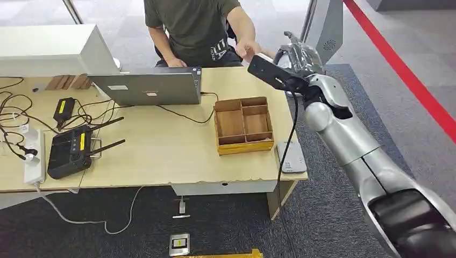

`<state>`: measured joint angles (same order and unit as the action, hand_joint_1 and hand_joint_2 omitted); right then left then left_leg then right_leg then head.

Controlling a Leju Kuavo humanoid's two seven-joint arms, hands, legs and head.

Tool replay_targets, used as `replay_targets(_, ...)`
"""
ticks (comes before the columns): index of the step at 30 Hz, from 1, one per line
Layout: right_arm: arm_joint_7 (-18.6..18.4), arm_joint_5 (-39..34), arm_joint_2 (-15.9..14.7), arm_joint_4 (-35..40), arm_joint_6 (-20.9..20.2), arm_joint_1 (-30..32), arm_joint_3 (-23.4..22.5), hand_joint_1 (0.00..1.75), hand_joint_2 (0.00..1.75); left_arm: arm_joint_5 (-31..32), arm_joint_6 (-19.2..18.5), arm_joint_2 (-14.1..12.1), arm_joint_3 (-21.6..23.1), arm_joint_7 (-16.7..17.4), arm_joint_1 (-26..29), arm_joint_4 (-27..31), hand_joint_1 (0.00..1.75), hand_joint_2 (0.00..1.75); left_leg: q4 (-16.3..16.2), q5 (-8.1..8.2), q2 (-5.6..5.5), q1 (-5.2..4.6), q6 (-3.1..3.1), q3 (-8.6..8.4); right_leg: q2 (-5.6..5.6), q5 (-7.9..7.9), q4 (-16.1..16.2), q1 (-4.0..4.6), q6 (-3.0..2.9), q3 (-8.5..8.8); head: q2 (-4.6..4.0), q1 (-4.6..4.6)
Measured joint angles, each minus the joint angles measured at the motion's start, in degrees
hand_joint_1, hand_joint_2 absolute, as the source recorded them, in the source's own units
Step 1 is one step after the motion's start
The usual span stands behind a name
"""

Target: Pass the card to the sensor for recognition and then transmit it.

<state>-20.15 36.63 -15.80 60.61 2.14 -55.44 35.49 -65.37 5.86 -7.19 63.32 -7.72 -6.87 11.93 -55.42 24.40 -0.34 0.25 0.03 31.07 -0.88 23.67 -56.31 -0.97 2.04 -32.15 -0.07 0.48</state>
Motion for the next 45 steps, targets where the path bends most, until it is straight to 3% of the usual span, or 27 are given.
replay_targets(9, -0.5, 2.2, 0.9, -5.2, 1.3, -0.8, 2.9, 1.75, 1.75, -1.3, -0.1, 0.3, 0.2, -1.4, 0.1, 0.0, 0.0, 0.0, 0.0, 0.0, -0.03, 0.01, 0.0, 0.01, 0.0, 0.0, 0.0, 0.01, 0.0, -0.01, 0.0, 0.0)
replay_targets(15, 2.5, 1.1, 0.9, -10.9, 3.7, -1.1, 3.0, 1.75, 1.75, -3.6, 1.0, 0.3, 0.1, -0.3, 0.2, 0.0, 0.0, 0.0, 0.0, 0.0, -0.03, 0.0, 0.0, 0.04, 0.0, 0.0, 0.0, 0.0, 0.0, -0.01, 0.0, 0.0)
replay_targets(21, 3.2, 1.1, 1.5, -15.5, 4.3, -1.6, 3.4, 1.75, 1.75, -4.2, 1.5, 0.2, -0.2, 0.2, 0.2, -0.2, 0.0, 0.0, 0.0, 0.0, -0.03, 0.01, 0.0, 0.04, 0.0, 0.0, 0.0, 0.0, 0.0, -0.03, 0.0, 0.0)
replay_targets(26, 5.0, 0.8, 2.4, -19.1, 5.0, -2.6, 3.7, 1.75, 1.75, -5.2, 2.8, 0.2, -0.5, 2.4, 0.2, -0.2, 0.0, 0.0, 0.0, 0.0, -0.02, 0.02, 0.0, 0.05, 0.0, 0.0, 0.0, 0.01, 0.0, -0.04, 0.0, 0.0)
replay_targets(27, 5.4, 0.7, 2.8, -20.0, 5.3, -2.9, 3.8, 0.0, 1.75, -5.3, 3.1, 0.2, -0.7, 2.9, 0.2, -0.2, 0.0, 0.0, 0.0, 0.0, -0.02, 0.02, 0.0, 0.05, 0.0, 0.0, 0.0, 0.01, 0.0, -0.05, 0.0, 0.0)
replay_targets(28, 5.6, 0.7, 3.0, -20.7, 5.7, -3.1, 3.8, 0.0, 0.0, -5.6, 3.3, 0.2, -0.8, 3.2, 0.2, -0.2, 0.0, 0.0, 0.0, 0.0, -0.02, 0.02, 0.0, 0.06, 0.0, 0.0, 0.0, 0.01, 0.0, -0.05, 0.0, 0.0)
replay_targets(33, 7.4, -0.2, 4.3, -23.6, 10.3, -3.8, 3.7, 0.0, 0.0, -5.9, 3.9, 0.2, -1.7, 3.5, 0.2, -0.2, 0.0, 0.0, 0.0, 0.0, 0.01, 0.02, 0.0, 0.04, 0.01, -0.01, 0.0, 0.01, -0.01, -0.06, 0.0, 0.02)
replay_targets(45, 7.8, 1.4, 4.2, -26.0, 10.4, -5.0, 3.7, 0.0, 0.0, -5.6, 3.1, 0.1, -1.9, 1.5, 0.5, -0.2, 0.0, 0.0, 0.0, -0.02, 0.02, 0.01, -0.01, 0.03, 0.01, -0.04, 0.0, 0.01, -0.03, -0.07, 0.0, 0.0)
